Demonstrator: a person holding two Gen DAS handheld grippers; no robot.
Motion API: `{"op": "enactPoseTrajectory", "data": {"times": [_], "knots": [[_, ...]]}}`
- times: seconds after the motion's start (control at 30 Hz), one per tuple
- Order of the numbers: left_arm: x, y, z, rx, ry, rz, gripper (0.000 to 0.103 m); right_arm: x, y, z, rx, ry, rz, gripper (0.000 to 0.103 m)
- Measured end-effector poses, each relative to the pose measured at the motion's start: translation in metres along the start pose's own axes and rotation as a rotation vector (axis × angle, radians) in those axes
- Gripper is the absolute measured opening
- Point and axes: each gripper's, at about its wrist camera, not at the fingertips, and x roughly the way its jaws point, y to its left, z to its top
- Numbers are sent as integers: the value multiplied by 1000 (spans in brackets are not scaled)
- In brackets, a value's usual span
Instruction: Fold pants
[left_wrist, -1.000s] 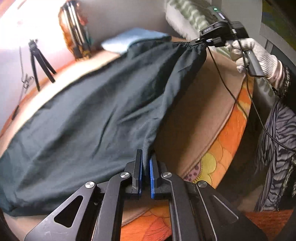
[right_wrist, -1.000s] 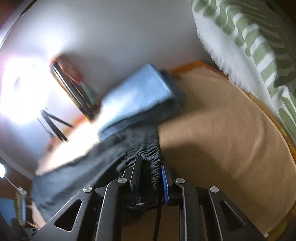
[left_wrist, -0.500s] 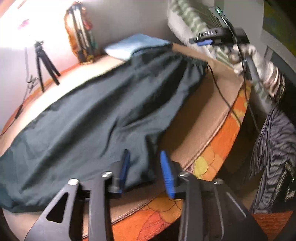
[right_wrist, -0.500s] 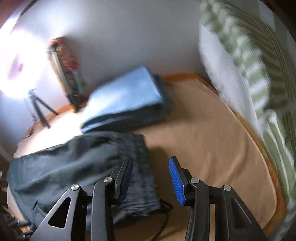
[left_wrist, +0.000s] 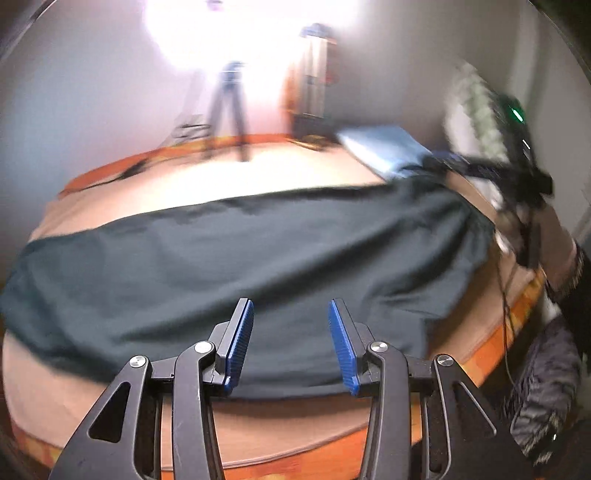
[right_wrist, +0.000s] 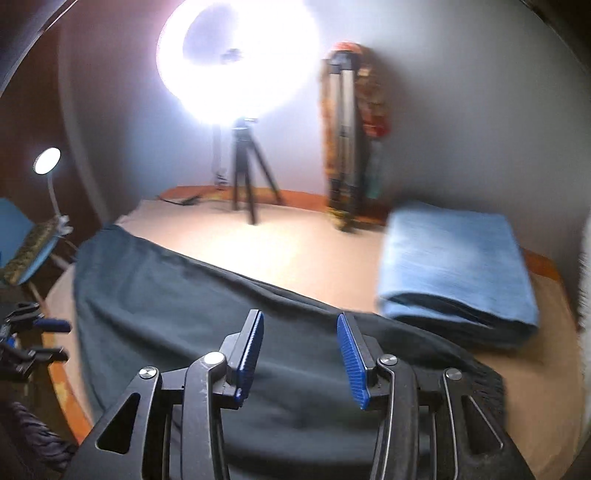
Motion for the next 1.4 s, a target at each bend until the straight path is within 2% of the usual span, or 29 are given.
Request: {"op": "enactPoseTrajectory", "data": {"times": [0.13, 0.27, 0.53, 0.63, 0.67, 0.83, 1.03, 1.23, 1.3, 1.4], "knots": [[-14, 61, -8, -154, -20, 69, 41, 14, 26, 3, -31, 7, 46, 52], [-33, 138, -25, -333, -52, 151, 41, 21, 48, 5, -36, -16, 67, 59], [-70, 270, -66, -644, -122, 251, 41, 36, 106, 24, -69, -13, 162, 66], [-74, 319, -83, -745, -132, 230, 48, 49, 139, 34, -119, 8, 189, 69], [-76, 330, -87, -761, -131, 232, 48, 54, 150, 37, -134, 21, 193, 73], [-70, 381, -97, -850, -139, 169, 48, 88, 214, 66, -200, 78, 277, 74], [-61, 425, -108, -932, -159, 108, 48, 134, 327, 93, -362, 127, 405, 63], [-50, 449, -109, -983, -186, 44, 48, 187, 435, 81, -497, 211, 503, 59], [-44, 453, -102, -978, -192, 20, 48, 202, 460, 72, -524, 234, 509, 53], [-27, 460, -92, -963, -164, -13, 48, 226, 489, 55, -550, 287, 509, 49]]}}
